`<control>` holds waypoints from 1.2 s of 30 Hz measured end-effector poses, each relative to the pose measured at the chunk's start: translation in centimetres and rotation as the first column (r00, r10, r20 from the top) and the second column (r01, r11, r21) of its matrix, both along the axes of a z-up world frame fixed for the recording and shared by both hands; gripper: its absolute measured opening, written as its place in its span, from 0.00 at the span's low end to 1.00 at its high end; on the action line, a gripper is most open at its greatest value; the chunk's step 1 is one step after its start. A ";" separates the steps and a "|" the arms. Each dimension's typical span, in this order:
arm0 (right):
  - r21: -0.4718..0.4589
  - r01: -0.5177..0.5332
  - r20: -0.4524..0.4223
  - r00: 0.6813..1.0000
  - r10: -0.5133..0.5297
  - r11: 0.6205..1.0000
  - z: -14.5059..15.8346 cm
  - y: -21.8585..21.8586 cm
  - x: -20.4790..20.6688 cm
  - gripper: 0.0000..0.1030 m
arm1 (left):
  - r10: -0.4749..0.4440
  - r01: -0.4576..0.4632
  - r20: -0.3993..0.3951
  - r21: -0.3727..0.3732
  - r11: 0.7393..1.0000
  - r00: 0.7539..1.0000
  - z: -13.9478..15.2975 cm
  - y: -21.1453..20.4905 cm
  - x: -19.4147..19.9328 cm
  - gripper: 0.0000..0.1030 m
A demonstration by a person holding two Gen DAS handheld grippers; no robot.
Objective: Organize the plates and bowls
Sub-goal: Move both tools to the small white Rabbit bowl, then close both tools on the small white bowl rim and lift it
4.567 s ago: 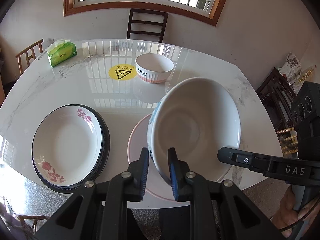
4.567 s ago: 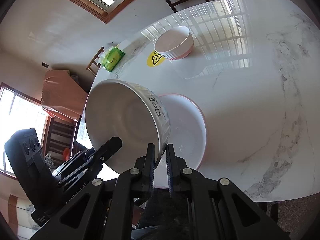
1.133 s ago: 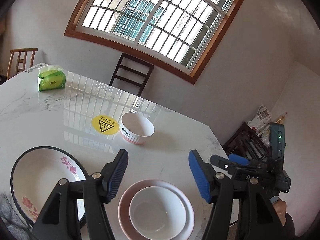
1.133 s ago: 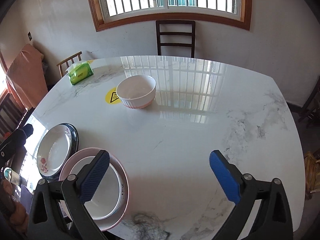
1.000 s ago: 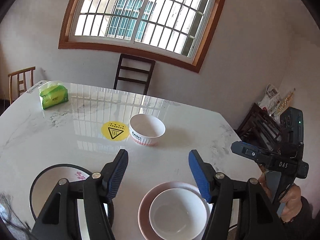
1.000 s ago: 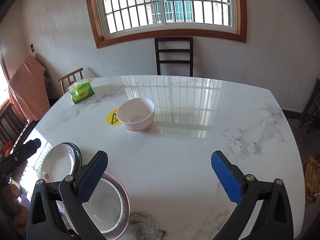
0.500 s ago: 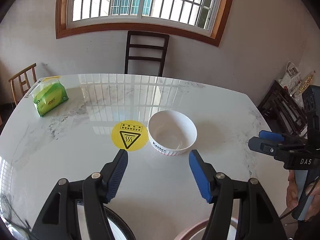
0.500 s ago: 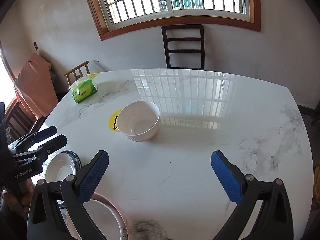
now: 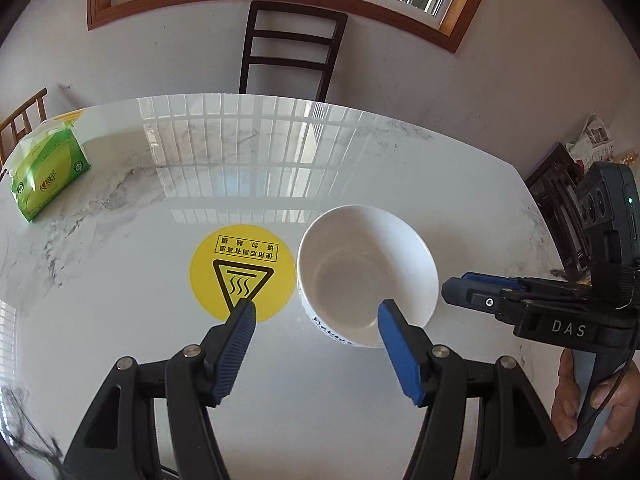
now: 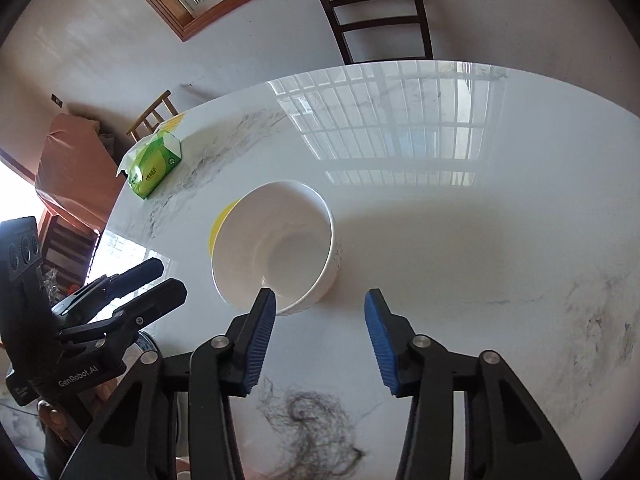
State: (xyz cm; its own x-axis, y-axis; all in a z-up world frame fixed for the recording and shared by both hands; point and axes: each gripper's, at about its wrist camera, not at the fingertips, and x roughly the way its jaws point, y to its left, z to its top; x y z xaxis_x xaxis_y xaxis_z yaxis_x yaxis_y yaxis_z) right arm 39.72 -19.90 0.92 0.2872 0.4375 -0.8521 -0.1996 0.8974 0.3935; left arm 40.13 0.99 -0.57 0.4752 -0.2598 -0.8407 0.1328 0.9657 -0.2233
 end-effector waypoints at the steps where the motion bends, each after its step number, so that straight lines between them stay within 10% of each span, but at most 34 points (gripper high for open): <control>1: 0.001 0.004 -0.012 1.000 -0.004 1.000 -0.6 0.1 0.5 0.37 | -0.002 0.002 -0.003 -0.005 1.000 1.000 -0.2 -0.1 0.3 0.63; 11: -0.031 0.019 -0.048 0.999 -0.021 0.999 -2.8 1.2 3.2 0.37 | 0.014 -0.009 -0.038 0.121 0.993 0.999 -2.4 -1.8 3.0 0.63; 16: -0.048 0.016 -0.083 0.996 -0.020 0.999 -4.2 1.9 3.9 0.17 | 0.029 -0.016 -0.078 0.167 0.986 0.996 -4.4 -2.1 3.6 0.61; 18: -0.056 0.022 -0.082 0.996 -0.027 0.998 -4.5 1.8 4.0 0.13 | 0.021 -0.002 -0.132 0.137 0.991 0.991 -5.7 -2.1 4.0 0.12; 36: 0.083 0.023 -0.075 0.997 -0.017 0.996 -1.6 -0.6 -0.9 0.08 | 0.019 -0.021 0.009 0.177 0.984 1.000 1.3 -4.1 -4.3 0.12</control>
State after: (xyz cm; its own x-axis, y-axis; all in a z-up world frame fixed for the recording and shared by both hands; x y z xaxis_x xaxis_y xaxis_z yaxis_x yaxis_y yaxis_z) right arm 38.85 -20.46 -0.64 0.2337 0.5035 -0.8318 -0.1495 0.8639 0.4810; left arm 35.87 -3.13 0.74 0.4852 -0.0972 -0.8690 0.1142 0.9923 -0.0472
